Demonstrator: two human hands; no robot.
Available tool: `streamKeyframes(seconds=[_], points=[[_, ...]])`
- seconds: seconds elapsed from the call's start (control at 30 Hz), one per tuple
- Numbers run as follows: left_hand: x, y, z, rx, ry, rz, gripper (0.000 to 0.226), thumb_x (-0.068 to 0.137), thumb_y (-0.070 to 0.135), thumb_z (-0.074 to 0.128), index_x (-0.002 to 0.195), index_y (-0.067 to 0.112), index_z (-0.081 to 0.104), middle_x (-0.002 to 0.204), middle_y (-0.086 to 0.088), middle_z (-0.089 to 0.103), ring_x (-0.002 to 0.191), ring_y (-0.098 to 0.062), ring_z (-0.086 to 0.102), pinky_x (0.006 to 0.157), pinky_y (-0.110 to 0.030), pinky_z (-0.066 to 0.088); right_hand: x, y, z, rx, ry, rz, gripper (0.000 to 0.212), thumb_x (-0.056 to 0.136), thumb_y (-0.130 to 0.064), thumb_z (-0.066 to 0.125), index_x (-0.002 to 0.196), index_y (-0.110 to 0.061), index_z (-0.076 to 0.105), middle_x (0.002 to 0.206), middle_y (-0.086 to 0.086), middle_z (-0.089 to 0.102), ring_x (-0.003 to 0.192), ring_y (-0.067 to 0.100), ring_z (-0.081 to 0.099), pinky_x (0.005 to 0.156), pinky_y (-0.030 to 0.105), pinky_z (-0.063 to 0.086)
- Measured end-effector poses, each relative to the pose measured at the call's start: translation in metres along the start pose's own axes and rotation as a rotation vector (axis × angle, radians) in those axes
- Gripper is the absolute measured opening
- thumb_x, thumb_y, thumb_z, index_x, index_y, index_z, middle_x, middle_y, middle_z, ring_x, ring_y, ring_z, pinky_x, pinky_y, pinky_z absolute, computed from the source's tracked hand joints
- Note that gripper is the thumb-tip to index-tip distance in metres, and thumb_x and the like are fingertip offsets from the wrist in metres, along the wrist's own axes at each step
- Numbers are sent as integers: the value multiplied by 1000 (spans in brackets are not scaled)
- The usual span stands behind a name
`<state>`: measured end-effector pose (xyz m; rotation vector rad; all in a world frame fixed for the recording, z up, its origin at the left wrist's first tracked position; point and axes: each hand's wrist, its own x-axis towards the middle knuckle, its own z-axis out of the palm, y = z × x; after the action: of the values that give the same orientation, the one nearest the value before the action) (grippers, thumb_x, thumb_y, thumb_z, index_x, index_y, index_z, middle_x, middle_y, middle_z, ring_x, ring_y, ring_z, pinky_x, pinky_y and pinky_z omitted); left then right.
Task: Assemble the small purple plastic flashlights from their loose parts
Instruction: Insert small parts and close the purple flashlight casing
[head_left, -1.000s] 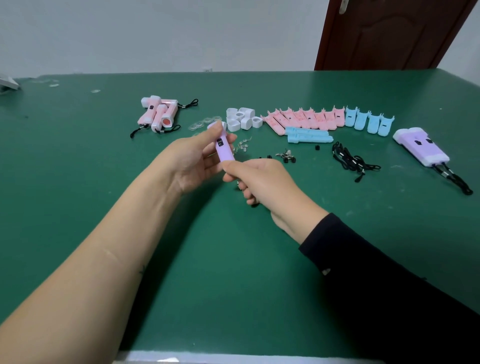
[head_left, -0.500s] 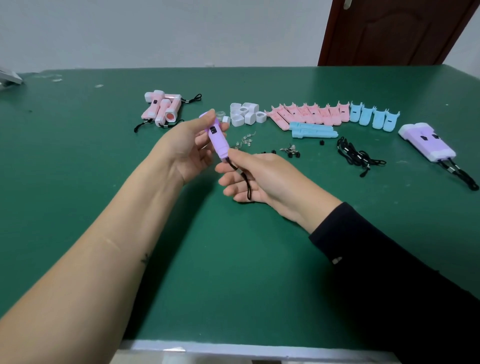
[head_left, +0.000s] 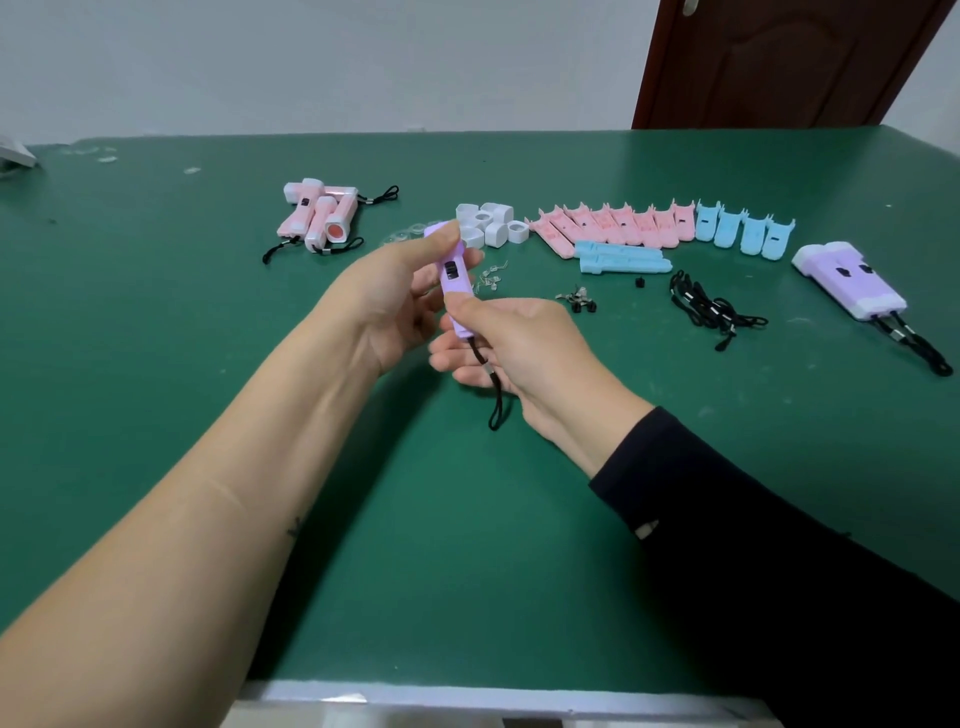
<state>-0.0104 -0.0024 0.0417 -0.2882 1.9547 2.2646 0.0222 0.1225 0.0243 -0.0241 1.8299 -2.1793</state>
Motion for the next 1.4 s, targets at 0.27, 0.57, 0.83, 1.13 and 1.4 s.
streamKeyframes(seconds=[0.27, 0.57, 0.83, 1.13, 1.4], points=[[2, 6, -16, 137, -77, 22, 27, 90, 44, 62, 89, 17, 70, 75, 5, 69, 58, -11, 59, 57, -20, 53, -3, 2, 7, 76, -30, 35, 25, 94, -26, 60, 96, -1, 62, 69, 7, 68, 54, 10, 65, 51, 16, 51], [11, 2, -28, 508, 154, 92, 30, 93, 43, 60, 87, 15, 66, 66, 4, 54, 57, -10, 46, 58, -22, 39, -4, -1, 9, -134, -99, 103, 39, 97, -42, 50, 90, -7, 63, 74, 7, 73, 60, 15, 70, 56, 23, 56], [21, -6, -49, 797, 179, 92, 26, 87, 49, 66, 79, 24, 69, 62, 12, 64, 57, -4, 55, 58, -23, 43, 16, -5, -25, -688, 280, -272, 25, 91, -21, 50, 76, -10, 67, 64, 0, 71, 51, 4, 64, 68, 41, 59], [25, -10, -47, 979, 190, 142, 24, 88, 50, 65, 96, 29, 69, 90, 4, 64, 76, -10, 56, 58, -19, 36, 65, -19, -31, -1076, 346, -411, 25, 92, -11, 46, 97, -13, 70, 97, 2, 71, 89, 22, 63, 79, 33, 52], [26, -9, -49, 939, 202, 140, 32, 89, 54, 61, 104, 25, 67, 101, 1, 67, 92, -18, 62, 72, -27, 41, 134, -34, -21, -1453, 336, -335, 44, 88, 6, 42, 127, -10, 57, 124, 15, 58, 111, 33, 55, 89, 36, 45]])
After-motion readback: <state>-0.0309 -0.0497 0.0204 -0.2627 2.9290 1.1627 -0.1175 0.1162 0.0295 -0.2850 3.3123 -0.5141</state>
